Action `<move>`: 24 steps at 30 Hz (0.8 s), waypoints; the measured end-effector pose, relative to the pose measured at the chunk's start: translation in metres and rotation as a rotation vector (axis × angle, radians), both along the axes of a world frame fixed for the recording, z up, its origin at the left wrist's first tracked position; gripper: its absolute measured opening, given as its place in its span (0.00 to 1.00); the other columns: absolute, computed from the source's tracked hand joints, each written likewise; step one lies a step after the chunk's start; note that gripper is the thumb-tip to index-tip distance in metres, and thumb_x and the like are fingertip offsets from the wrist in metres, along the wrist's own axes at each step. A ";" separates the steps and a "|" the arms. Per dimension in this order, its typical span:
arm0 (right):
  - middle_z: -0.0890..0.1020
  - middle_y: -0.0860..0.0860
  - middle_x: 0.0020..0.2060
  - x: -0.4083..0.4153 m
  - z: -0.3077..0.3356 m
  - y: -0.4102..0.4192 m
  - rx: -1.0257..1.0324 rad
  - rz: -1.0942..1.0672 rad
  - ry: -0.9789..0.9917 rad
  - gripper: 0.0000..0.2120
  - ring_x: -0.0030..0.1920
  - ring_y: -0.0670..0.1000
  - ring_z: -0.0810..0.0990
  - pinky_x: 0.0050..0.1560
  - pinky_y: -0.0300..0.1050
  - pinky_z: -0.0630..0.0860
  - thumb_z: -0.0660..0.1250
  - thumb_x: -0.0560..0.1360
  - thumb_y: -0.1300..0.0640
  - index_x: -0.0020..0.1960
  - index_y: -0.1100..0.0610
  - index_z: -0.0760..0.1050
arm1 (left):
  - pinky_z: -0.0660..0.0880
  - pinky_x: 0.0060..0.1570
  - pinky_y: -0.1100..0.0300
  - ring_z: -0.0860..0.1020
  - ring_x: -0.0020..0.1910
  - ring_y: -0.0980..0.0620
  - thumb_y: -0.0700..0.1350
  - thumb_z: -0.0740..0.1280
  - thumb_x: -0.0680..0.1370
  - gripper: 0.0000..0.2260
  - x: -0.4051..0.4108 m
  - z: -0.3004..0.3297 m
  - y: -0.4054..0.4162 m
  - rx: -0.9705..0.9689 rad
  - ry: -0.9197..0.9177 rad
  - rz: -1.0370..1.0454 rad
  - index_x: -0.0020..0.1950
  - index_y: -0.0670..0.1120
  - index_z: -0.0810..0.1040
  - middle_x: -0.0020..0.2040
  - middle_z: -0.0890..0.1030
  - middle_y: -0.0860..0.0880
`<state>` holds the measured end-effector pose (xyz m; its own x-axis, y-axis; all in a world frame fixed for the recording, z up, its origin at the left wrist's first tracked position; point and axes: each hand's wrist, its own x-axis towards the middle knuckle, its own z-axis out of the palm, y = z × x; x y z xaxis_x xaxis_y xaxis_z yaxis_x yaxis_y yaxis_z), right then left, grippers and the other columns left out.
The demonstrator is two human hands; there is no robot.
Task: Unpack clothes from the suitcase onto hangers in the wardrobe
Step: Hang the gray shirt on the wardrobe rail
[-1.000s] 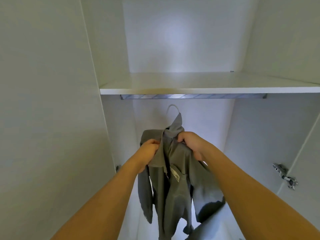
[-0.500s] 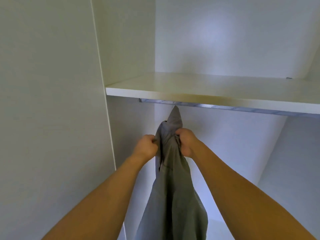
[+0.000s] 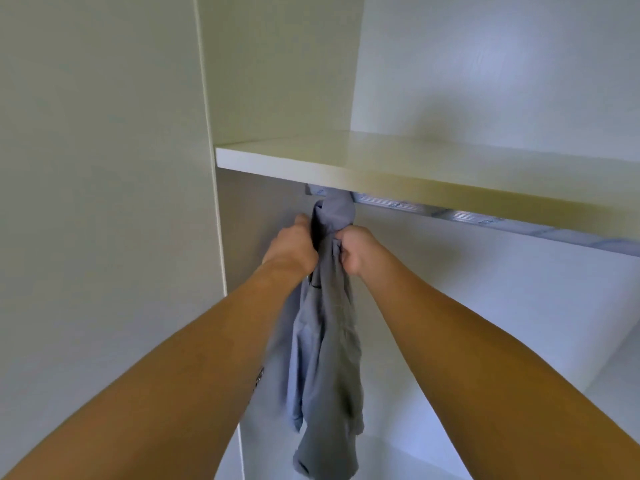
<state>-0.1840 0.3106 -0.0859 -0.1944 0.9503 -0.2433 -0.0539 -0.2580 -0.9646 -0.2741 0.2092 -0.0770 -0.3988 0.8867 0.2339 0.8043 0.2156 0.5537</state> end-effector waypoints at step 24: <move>0.82 0.57 0.51 -0.039 -0.034 0.039 0.138 0.203 -0.161 0.15 0.37 0.51 0.80 0.44 0.48 0.80 0.67 0.78 0.62 0.64 0.60 0.72 | 0.69 0.42 0.59 0.73 0.40 0.45 0.46 0.62 0.76 0.07 -0.024 -0.037 0.012 -0.124 -0.188 0.013 0.41 0.44 0.74 0.42 0.76 0.46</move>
